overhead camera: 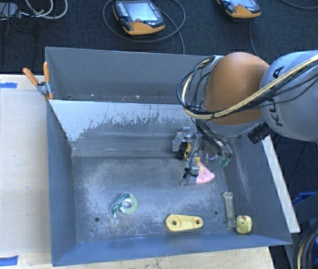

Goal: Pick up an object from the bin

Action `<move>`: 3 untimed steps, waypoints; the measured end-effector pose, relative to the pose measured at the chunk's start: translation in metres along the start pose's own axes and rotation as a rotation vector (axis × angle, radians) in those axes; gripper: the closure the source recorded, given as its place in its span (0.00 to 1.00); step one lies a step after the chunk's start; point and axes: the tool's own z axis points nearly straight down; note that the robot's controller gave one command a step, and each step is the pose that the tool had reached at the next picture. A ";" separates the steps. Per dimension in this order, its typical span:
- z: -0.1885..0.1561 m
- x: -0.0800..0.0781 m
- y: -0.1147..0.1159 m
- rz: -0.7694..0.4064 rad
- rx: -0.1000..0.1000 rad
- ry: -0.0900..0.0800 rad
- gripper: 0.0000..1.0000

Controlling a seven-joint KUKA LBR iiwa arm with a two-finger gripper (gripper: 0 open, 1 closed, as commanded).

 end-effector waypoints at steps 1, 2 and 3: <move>0.066 0.047 -0.072 -0.249 0.001 0.007 0.00; -0.008 0.050 -0.152 -0.728 0.002 0.005 0.00; -0.001 0.098 -0.091 -0.889 -0.003 0.008 0.00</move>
Offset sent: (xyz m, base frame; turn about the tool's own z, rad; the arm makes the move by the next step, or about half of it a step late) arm -0.0450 -0.0700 -0.0634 -0.2533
